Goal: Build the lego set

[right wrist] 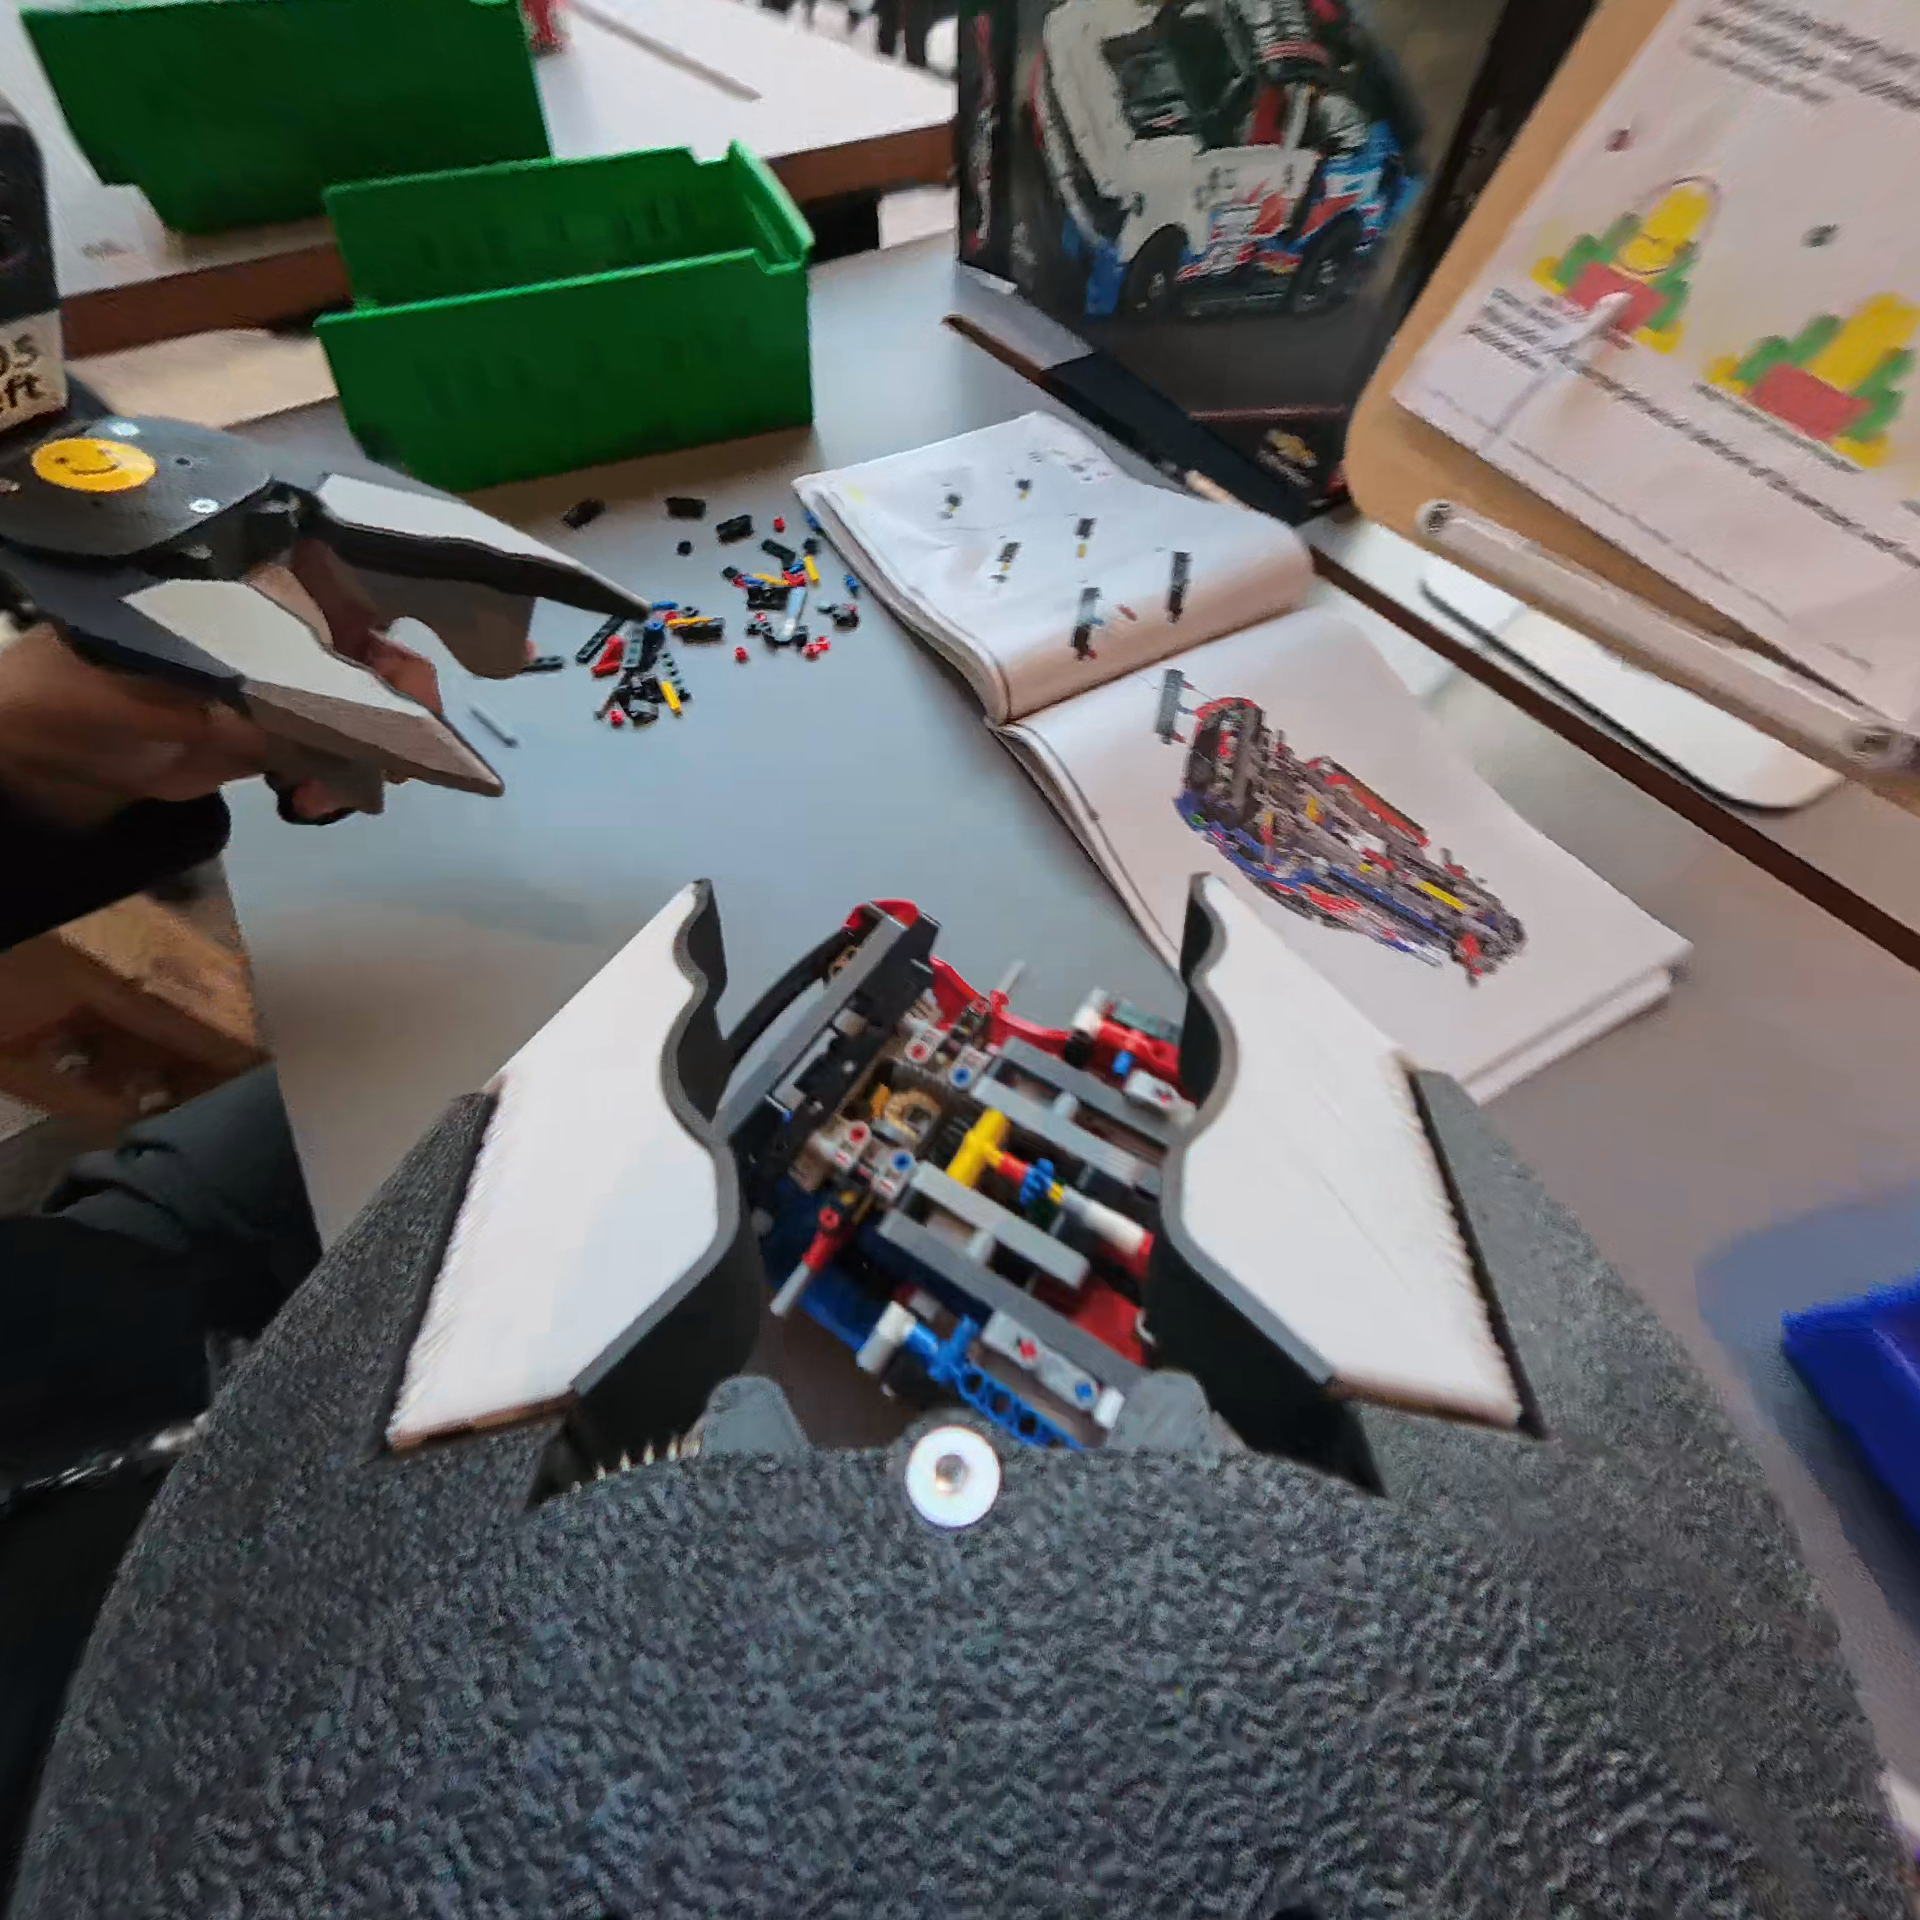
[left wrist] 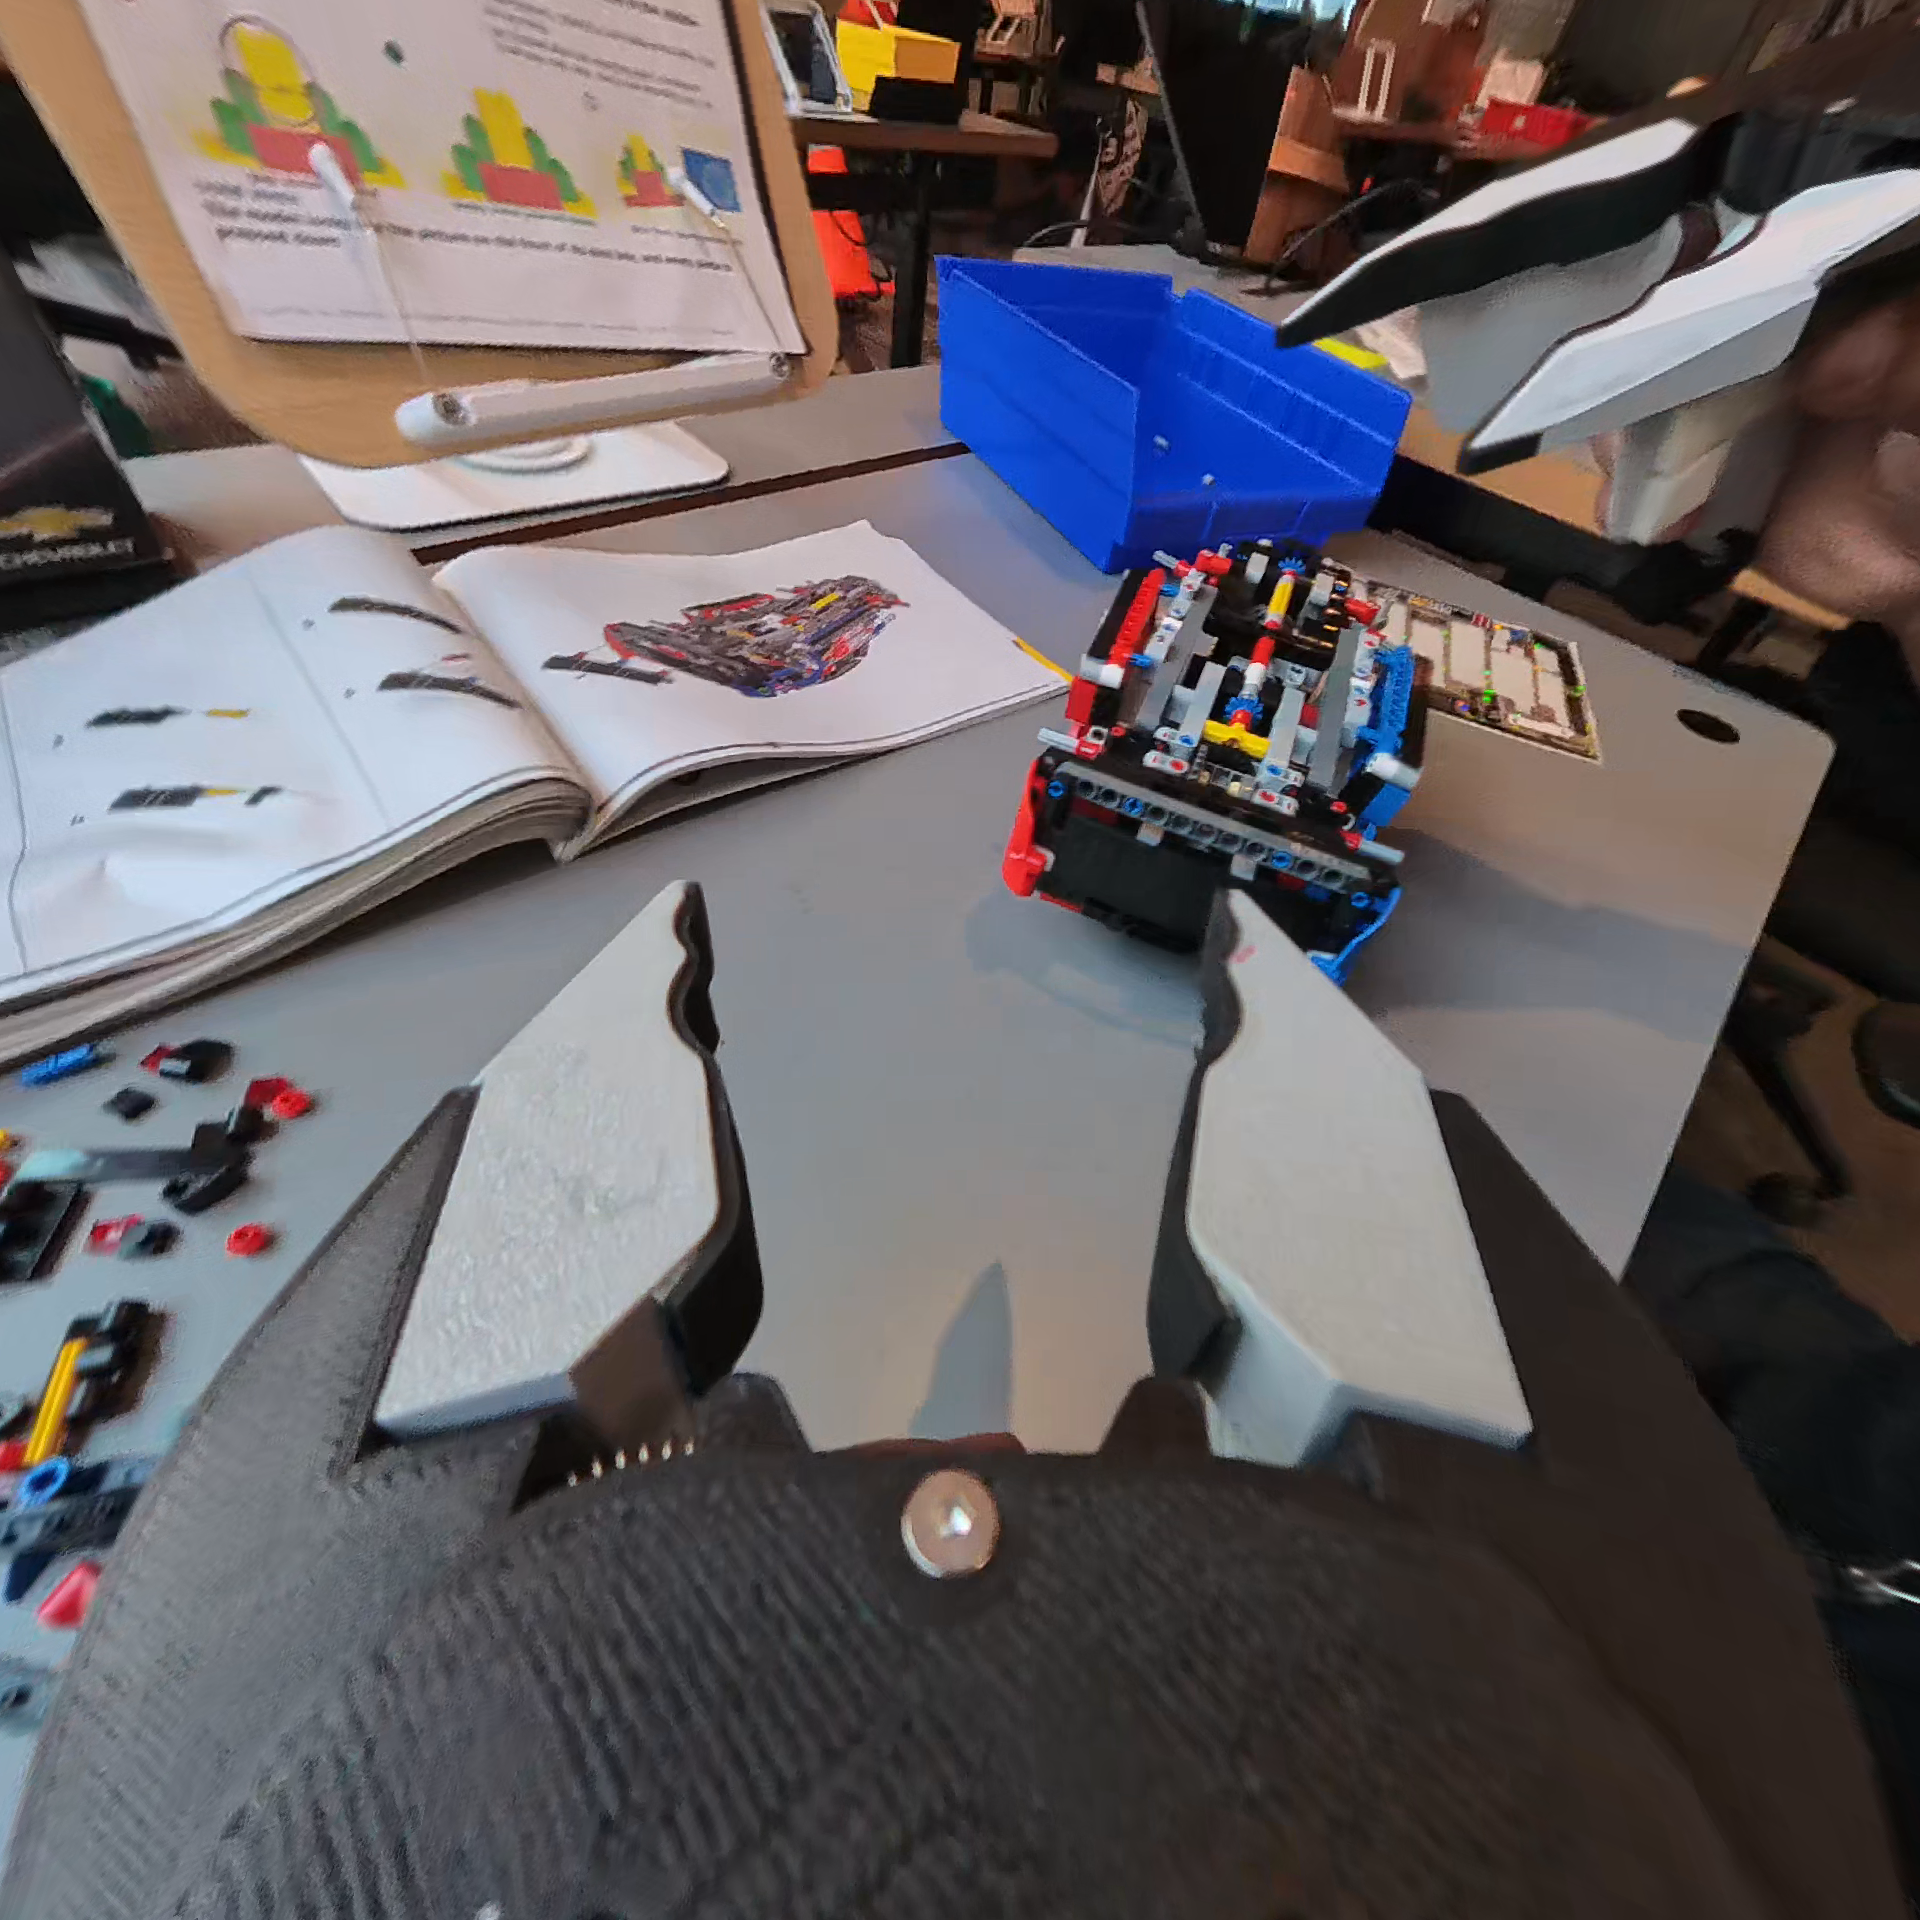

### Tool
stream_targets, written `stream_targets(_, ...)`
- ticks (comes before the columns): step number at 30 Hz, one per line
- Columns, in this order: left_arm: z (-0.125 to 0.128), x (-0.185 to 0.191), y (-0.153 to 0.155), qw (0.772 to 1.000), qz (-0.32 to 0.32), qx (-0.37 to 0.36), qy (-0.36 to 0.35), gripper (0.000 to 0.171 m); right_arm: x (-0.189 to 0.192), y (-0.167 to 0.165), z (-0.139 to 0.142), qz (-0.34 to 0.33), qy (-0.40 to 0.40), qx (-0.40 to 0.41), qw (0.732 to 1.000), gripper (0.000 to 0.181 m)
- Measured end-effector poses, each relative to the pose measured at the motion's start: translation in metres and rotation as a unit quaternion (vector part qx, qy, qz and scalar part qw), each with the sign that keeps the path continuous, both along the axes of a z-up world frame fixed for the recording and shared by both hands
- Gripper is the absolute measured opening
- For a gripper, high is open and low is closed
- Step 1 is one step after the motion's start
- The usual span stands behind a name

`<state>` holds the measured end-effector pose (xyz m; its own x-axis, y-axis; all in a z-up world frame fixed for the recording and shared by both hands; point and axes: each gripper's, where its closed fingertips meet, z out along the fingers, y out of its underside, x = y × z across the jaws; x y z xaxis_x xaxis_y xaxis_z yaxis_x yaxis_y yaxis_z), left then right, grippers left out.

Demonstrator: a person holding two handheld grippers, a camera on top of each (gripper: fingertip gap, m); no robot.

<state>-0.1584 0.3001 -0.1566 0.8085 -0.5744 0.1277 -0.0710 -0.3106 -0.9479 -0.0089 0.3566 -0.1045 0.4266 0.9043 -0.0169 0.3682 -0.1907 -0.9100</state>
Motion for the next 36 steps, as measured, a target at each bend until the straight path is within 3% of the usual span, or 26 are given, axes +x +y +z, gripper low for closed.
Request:
stream_targets(2, 0.003, 0.016, 0.003, 1.000, 0.006, 0.022, 0.018, 0.087, 0.032, 0.004, -0.004, -0.052, 0.026, 0.023, 0.998, 0.096)
stream_targets(5, 0.004, 0.039, 0.001, 0.999, 0.004, 0.028, 0.023, 0.084, 0.091, 0.017, -0.029, -0.155, -0.020, 0.045, 0.987, 0.117)
stream_targets(8, -0.006, 0.059, -0.007, 0.999, -0.020, -0.001, 0.036, 0.087, 0.152, 0.029, -0.051, -0.263, -0.075, 0.069, 0.959, 0.117)
stream_targets(12, -0.024, 0.078, -0.019, 0.995, -0.061, -0.032, 0.071, 0.101, 0.196, 0.029, -0.064, -0.318, -0.073, 0.078, 0.942, 0.117)
stream_targets(17, -0.041, 0.096, -0.015, 0.992, -0.069, -0.056, 0.090, 0.101, 0.205, 0.025, -0.092, -0.325, -0.101, 0.052, 0.939, 0.118)
stream_targets(20, -0.051, 0.097, -0.004, 0.991, -0.042, -0.073, 0.106, 0.098, 0.218, 0.032, -0.113, -0.369, -0.158, 0.022, 0.916, 0.118)
stream_targets(23, -0.055, 0.099, 0.004, 0.991, -0.024, -0.086, 0.103, 0.096, 0.225, 0.038, -0.115, -0.395, -0.170, 0.027, 0.902, 0.117)
stream_targets(36, -0.059, 0.121, -0.002, 0.989, -0.068, -0.094, 0.090, 0.098, 0.218, 0.031, -0.130, -0.380, -0.169, 0.004, 0.909, 0.117)
